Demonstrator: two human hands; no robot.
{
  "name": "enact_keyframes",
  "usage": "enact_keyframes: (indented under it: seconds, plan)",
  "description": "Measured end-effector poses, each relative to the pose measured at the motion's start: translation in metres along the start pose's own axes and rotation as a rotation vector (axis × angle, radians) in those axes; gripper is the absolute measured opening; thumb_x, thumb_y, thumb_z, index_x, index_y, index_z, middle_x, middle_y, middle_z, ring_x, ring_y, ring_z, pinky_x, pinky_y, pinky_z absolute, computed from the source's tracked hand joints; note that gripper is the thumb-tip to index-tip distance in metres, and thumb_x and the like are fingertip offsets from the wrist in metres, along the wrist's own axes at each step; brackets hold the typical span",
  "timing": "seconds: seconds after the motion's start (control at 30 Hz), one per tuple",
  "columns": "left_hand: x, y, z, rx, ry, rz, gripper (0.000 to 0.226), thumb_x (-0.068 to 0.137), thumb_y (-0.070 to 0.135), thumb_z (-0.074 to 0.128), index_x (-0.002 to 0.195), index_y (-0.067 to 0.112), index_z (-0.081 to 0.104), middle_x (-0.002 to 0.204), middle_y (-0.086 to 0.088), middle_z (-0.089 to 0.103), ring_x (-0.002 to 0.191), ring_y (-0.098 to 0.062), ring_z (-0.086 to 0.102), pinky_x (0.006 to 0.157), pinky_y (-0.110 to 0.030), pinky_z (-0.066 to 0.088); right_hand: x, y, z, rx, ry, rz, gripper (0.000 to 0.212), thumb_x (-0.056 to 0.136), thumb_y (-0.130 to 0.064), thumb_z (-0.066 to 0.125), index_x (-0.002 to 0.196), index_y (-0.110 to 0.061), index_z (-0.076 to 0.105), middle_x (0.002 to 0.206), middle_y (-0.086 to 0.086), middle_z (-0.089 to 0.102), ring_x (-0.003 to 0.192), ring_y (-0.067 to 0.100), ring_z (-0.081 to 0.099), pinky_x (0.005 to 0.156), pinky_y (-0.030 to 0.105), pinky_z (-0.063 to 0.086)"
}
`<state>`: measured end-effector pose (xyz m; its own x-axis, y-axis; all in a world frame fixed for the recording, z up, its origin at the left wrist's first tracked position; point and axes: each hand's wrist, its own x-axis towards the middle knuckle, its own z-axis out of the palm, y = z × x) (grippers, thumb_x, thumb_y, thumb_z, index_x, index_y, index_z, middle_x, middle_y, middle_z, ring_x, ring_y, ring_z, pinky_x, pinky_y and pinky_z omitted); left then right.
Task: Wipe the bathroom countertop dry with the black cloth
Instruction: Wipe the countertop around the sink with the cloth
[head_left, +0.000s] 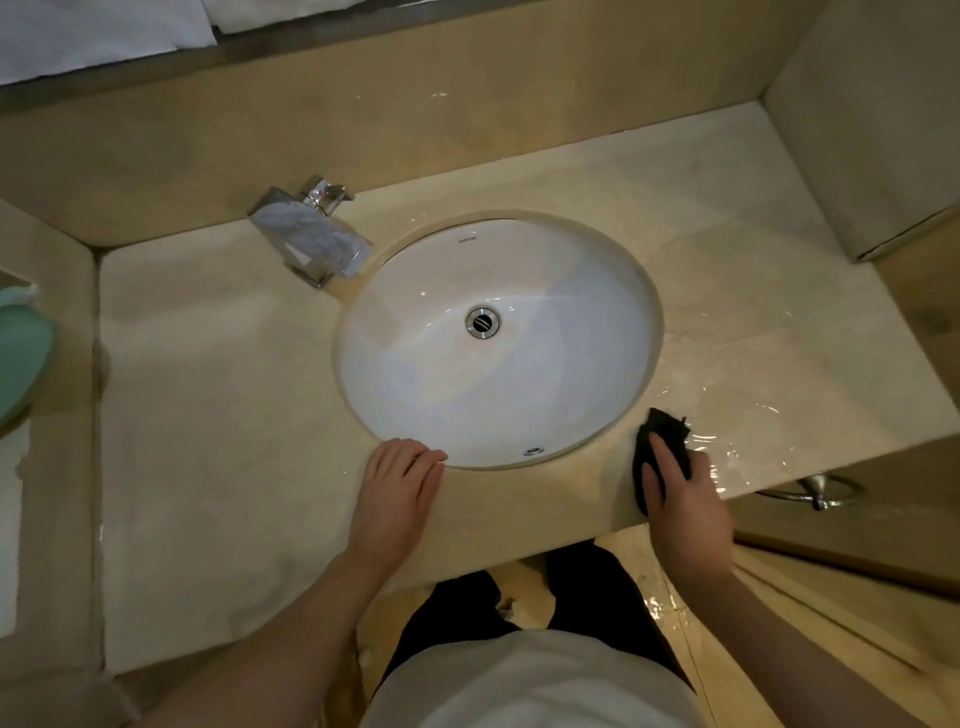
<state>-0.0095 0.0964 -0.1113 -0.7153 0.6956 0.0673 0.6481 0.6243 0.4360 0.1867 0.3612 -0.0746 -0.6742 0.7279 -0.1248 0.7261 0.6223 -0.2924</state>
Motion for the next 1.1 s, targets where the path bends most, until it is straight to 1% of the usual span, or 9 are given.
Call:
enact_keyframes:
  seconds: [0.2, 0.47, 0.57, 0.67, 0.77, 0.83, 0.93, 1.0, 1.1]
  plan:
    - [-0.003, -0.008, 0.006, -0.055, 0.028, 0.035, 0.035, 0.103, 0.022, 0.036, 0.111, 0.013, 0.068, 0.105, 0.001, 0.064, 0.105, -0.019, 0.055, 0.112, -0.037, 0.031, -0.023, -0.082, 0.03, 0.035, 0.002, 0.083, 0.041, 0.1, -0.026, 0.05, 0.14, -0.017, 0.049, 0.112, 0.01, 0.051, 0.072, 0.025, 0.059, 0.053, 0.028, 0.048]
    - [-0.001, -0.012, 0.004, -0.048, -0.008, 0.052, 0.05, 0.108, 0.031, 0.022, 0.11, 0.014, 0.069, 0.105, 0.001, 0.068, 0.104, -0.021, 0.061, 0.108, -0.036, 0.035, -0.01, -0.19, 0.046, 0.198, -0.085, 0.105, 0.041, 0.105, -0.027, 0.039, 0.146, -0.023, 0.04, 0.128, 0.007, 0.046, 0.09, 0.023, 0.063, 0.076, 0.035, 0.057]
    - [-0.002, -0.012, 0.003, -0.079, 0.016, 0.058, 0.049, 0.108, 0.03, 0.023, 0.108, 0.013, 0.069, 0.103, 0.0, 0.067, 0.102, -0.021, 0.06, 0.106, -0.038, 0.038, -0.008, -0.18, 0.027, 0.3, 0.037, 0.118, 0.039, 0.103, -0.027, 0.044, 0.142, -0.023, 0.047, 0.127, 0.006, 0.048, 0.087, 0.021, 0.06, 0.074, 0.03, 0.051]
    - [-0.002, -0.011, 0.003, -0.074, 0.03, 0.048, 0.04, 0.105, 0.024, 0.031, 0.107, 0.012, 0.069, 0.103, 0.0, 0.067, 0.102, -0.021, 0.059, 0.107, -0.04, 0.037, -0.015, -0.128, 0.01, 0.295, 0.164, 0.24, 0.04, 0.101, -0.03, 0.048, 0.141, -0.025, 0.049, 0.127, 0.007, 0.048, 0.091, 0.022, 0.056, 0.077, 0.026, 0.041]
    - [0.0, -0.011, 0.003, -0.089, 0.033, 0.039, 0.034, 0.103, 0.021, 0.036, 0.104, 0.012, 0.069, 0.1, 0.0, 0.067, 0.1, -0.022, 0.059, 0.106, -0.038, 0.038, -0.03, -0.083, 0.009, 0.241, 0.173, 0.35, 0.043, 0.101, -0.034, 0.045, 0.144, -0.026, 0.043, 0.131, 0.009, 0.044, 0.097, 0.03, 0.061, 0.077, 0.041, 0.055]
    - [0.0, -0.011, 0.002, -0.097, 0.017, 0.042, 0.034, 0.104, 0.021, 0.035, 0.102, 0.013, 0.068, 0.099, 0.001, 0.065, 0.099, -0.022, 0.059, 0.105, -0.036, 0.037, -0.042, -0.074, 0.019, 0.198, 0.131, 0.362, 0.044, 0.101, -0.033, 0.045, 0.145, -0.025, 0.041, 0.13, 0.011, 0.043, 0.096, 0.032, 0.061, 0.072, 0.044, 0.057]
    - [0.0, -0.009, 0.001, -0.088, -0.009, 0.034, 0.036, 0.105, 0.023, 0.033, 0.103, 0.014, 0.068, 0.099, 0.002, 0.065, 0.099, -0.021, 0.058, 0.106, -0.035, 0.037, -0.053, -0.092, 0.036, 0.179, 0.132, 0.366, 0.043, 0.1, -0.028, 0.049, 0.143, -0.021, 0.046, 0.126, 0.012, 0.046, 0.092, 0.031, 0.06, 0.066, 0.03, 0.047]
    - [0.001, -0.008, 0.001, -0.092, -0.01, 0.01, 0.036, 0.104, 0.022, 0.034, 0.102, 0.014, 0.068, 0.099, 0.002, 0.066, 0.099, -0.02, 0.059, 0.105, -0.037, 0.038, -0.051, -0.121, 0.043, 0.181, 0.102, 0.363, 0.042, 0.1, -0.026, 0.051, 0.141, -0.021, 0.048, 0.124, 0.009, 0.048, 0.084, 0.022, 0.057, 0.061, 0.022, 0.037]
    - [0.0, -0.008, 0.002, -0.097, -0.006, 0.01, 0.035, 0.102, 0.02, 0.035, 0.1, 0.013, 0.069, 0.099, 0.001, 0.067, 0.098, -0.022, 0.06, 0.105, -0.04, 0.04, -0.035, -0.163, 0.049, 0.219, 0.012, 0.258, 0.04, 0.101, -0.028, 0.049, 0.141, -0.024, 0.048, 0.127, 0.004, 0.049, 0.086, 0.016, 0.058, 0.061, 0.024, 0.045]
